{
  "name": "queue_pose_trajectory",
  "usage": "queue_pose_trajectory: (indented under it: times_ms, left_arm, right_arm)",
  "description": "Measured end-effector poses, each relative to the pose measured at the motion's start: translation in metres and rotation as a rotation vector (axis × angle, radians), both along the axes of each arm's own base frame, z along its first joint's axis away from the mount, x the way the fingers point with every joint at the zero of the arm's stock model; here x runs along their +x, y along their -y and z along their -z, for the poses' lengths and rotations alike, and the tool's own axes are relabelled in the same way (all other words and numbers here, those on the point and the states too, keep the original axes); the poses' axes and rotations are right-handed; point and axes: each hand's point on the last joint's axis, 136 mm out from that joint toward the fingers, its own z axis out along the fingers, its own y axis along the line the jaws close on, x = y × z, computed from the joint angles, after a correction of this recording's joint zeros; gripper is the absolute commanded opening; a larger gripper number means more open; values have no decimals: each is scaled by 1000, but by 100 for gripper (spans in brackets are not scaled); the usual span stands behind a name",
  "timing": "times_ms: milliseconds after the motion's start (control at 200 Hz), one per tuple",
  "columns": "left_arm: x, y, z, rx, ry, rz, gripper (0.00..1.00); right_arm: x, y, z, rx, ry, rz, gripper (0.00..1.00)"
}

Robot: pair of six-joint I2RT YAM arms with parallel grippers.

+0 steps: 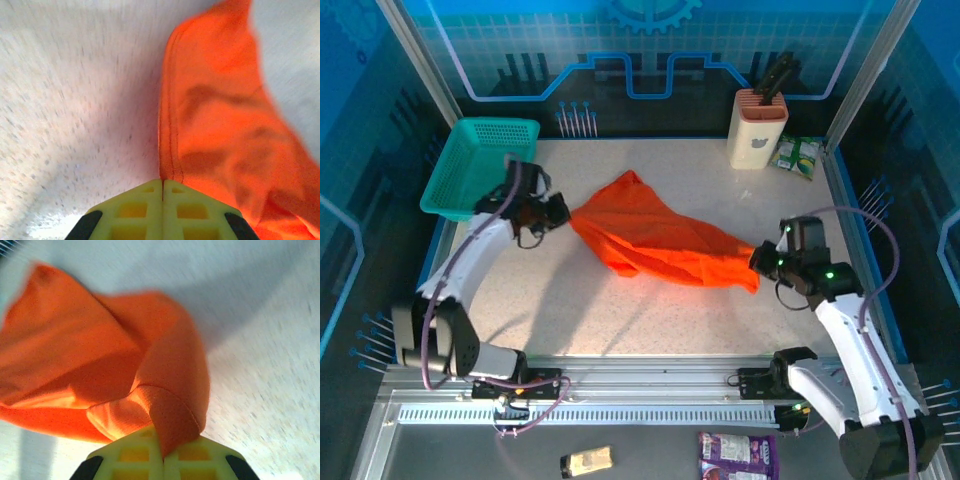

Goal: Fold the inside-out t-shirt

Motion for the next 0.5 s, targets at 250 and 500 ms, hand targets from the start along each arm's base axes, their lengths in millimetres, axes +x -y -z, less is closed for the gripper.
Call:
queue_pose_trajectory:
  times_ms: [250,500]
  left_arm:
    - [-15,-64,-116,33,287,-152,0]
    - [-16,-46,-19,-41,53,-48,0]
  right_arm:
    - [14,5,-101,-13,241,-13,0]
    - [35,9,6,-47,-71,-19,21]
